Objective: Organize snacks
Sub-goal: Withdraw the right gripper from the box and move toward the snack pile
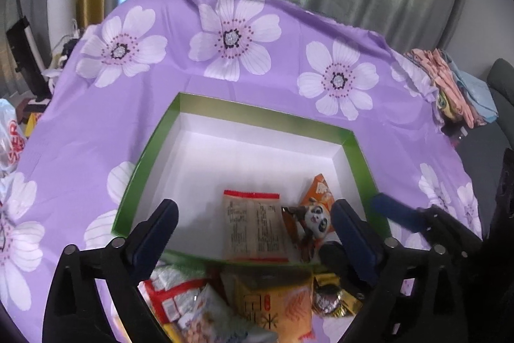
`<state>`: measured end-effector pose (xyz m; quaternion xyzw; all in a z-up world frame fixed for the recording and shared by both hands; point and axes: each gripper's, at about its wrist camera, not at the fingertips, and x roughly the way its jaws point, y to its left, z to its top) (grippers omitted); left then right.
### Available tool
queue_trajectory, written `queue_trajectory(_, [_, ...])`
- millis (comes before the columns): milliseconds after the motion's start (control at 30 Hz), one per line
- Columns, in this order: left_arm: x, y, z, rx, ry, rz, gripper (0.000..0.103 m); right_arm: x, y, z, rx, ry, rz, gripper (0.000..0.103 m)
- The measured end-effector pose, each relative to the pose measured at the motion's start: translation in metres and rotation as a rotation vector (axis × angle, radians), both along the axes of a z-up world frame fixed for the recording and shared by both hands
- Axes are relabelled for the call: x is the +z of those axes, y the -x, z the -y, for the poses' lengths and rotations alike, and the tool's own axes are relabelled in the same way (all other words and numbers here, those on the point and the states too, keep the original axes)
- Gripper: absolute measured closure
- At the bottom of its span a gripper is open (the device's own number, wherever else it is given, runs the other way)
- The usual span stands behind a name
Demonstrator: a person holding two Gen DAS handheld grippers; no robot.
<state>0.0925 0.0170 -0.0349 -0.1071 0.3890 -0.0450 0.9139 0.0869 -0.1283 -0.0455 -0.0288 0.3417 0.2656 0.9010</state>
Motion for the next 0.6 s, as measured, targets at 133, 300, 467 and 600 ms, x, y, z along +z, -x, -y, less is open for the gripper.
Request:
queue_trajectory(133, [0.009,0.021,0.002,0.005,-0.015,0.021,0.005,0.007,0.017,0.009,-0.018,0.006,0.022,0.02])
queue_trajectory(300, [0.027,0.047,0.008,0.013,-0.039,0.069,0.004,0.021,0.043,0.024,-0.042,-0.016,0.06,0.012])
queue_trajectory(467, [0.045,0.074,0.017,0.024,-0.081,0.128,0.001,0.034,0.067,0.034,-0.05,-0.018,0.097,0.011])
queue_trajectory(600, [0.052,0.091,0.023,0.023,-0.095,0.154,0.001,0.042,0.086,0.041,-0.05,-0.019,0.124,0.011])
